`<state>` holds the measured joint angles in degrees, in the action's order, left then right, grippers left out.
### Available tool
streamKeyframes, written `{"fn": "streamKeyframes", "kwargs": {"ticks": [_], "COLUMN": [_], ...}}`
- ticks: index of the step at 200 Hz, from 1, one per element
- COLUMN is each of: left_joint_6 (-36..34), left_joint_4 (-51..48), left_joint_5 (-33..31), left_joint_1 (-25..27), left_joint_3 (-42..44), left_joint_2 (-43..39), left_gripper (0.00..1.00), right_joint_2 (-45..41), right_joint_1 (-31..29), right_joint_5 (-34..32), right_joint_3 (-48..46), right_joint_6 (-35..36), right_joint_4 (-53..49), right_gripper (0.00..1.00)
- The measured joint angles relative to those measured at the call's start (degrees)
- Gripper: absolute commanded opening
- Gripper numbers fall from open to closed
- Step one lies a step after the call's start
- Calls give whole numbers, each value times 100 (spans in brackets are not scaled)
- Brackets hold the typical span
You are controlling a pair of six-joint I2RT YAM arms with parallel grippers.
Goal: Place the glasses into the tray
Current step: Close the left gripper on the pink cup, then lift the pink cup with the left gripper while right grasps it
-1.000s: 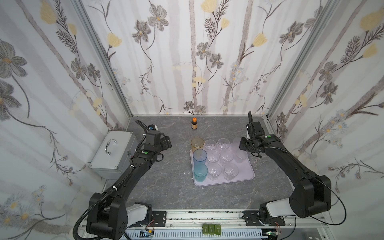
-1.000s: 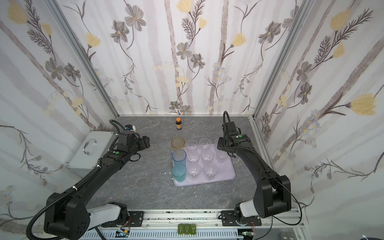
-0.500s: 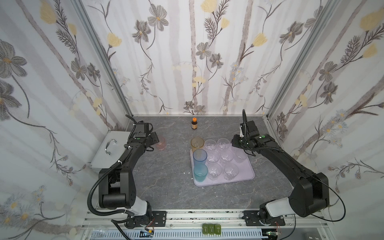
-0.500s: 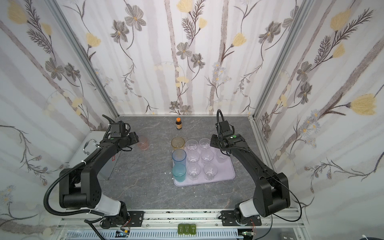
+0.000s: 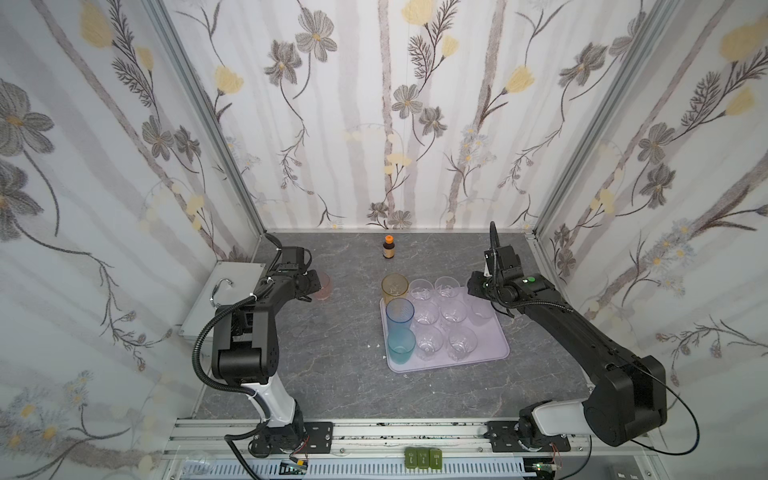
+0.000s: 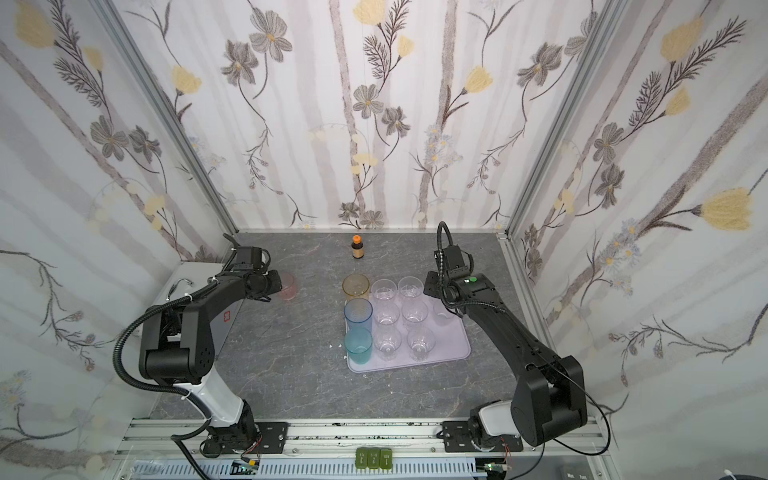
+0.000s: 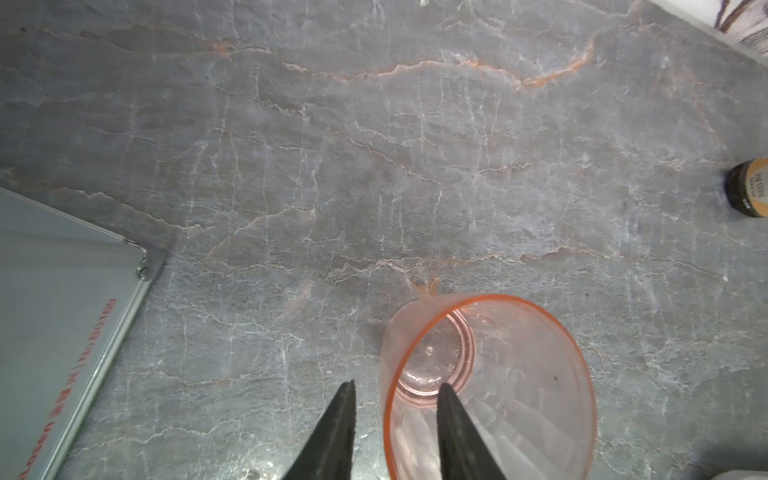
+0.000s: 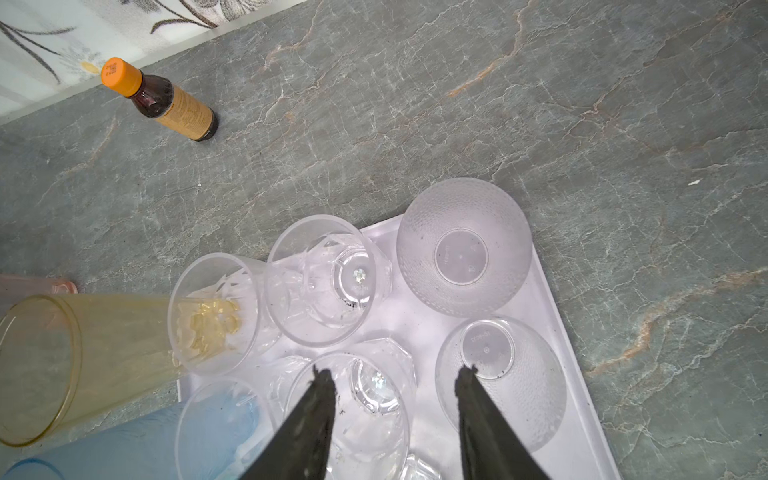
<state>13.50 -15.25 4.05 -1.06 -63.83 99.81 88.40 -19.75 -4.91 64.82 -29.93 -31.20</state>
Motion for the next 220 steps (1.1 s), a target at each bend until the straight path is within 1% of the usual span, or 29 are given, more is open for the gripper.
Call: {"fn": "streamKeyframes", "kwargs": {"ticks": [19, 47, 70, 85, 104, 120, 133, 172, 191, 220], "left_joint_6": [0, 7, 146, 258, 505, 737, 901, 1300, 1425, 1615], "left_joint_4": [0, -68, -98, -90, -105, -103, -103, -105, -103, -109], "left_joint_5": [0, -17, -101, -98, -258, -315, -385, -612, -671, -688], "left_joint_1": [17, 74, 302, 625, 1176, 1738, 2096, 2743, 2988, 3276], "left_joint_3": [44, 179, 232, 232, 168, 33, -81, -354, -435, -498], "left_joint_2": [-20, -439, -1016, -1399, -1716, -1858, -1930, -1967, -1963, -1939], "left_gripper": [11, 0, 0, 0, 0, 0, 0, 0, 0, 0], "right_joint_2": [0, -15, -155, -190, -96, 166, 450, 1329, 1606, 1851], "right_joint_1": [-7, -68, -315, -603, -1187, -1753, -2122, -2905, -3110, -3093], "right_joint_5": [2, 0, -28, -111, -166, -216, -286, -501, -535, -813], "right_joint_3": [0, 133, 387, 625, 1012, 1515, 1930, 3099, 3445, 3567], "right_joint_6": [0, -2, -118, -232, -437, -555, -629, -693, -640, -610], "right_joint_4": [28, 13, 13, 24, 48, 109, 155, 144, 92, -4], "right_gripper": [48, 48, 48, 48, 49, 51, 52, 55, 55, 52]}}
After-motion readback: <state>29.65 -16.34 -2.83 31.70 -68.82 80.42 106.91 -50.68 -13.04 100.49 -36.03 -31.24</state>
